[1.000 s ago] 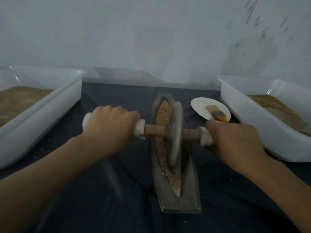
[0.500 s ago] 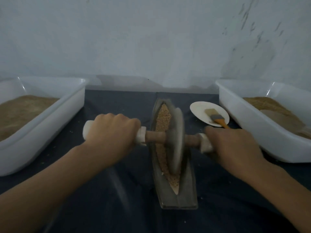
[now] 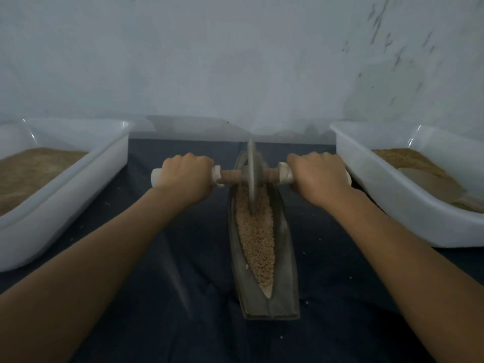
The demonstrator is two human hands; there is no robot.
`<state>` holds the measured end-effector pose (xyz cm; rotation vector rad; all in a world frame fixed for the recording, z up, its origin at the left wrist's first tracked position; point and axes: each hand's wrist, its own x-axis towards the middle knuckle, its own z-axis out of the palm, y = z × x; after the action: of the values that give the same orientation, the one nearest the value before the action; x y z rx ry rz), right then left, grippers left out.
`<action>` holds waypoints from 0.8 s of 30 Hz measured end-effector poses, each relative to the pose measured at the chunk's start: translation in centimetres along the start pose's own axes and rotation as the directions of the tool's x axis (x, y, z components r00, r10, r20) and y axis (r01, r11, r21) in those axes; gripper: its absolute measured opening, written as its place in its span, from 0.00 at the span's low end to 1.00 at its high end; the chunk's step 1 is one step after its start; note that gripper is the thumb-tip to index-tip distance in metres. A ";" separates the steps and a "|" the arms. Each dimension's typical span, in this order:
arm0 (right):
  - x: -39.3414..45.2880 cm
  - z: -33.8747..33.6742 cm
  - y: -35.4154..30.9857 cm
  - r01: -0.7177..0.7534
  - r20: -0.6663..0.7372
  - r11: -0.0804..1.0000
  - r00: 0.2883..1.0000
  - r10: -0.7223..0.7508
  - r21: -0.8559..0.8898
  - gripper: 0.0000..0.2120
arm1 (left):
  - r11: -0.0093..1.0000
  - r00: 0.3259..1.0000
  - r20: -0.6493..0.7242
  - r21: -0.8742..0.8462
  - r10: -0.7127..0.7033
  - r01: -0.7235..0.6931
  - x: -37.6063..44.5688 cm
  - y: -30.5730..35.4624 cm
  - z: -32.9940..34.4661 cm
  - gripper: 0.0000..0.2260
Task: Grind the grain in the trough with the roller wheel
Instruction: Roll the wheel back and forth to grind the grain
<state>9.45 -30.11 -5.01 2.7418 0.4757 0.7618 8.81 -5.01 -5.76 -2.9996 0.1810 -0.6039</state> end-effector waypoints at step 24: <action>-4.4 0.1 -0.2 -0.006 -0.012 1.000 1.000 0.006 0.025 0.20 | 0.984 0.994 0.014 0.139 0.113 -0.114 -2.9 0.9 -2.7 0.07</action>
<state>5.87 -31.57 -7.16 2.7639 0.4833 0.7798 5.04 -5.62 -4.50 -2.8338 0.2939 -0.5708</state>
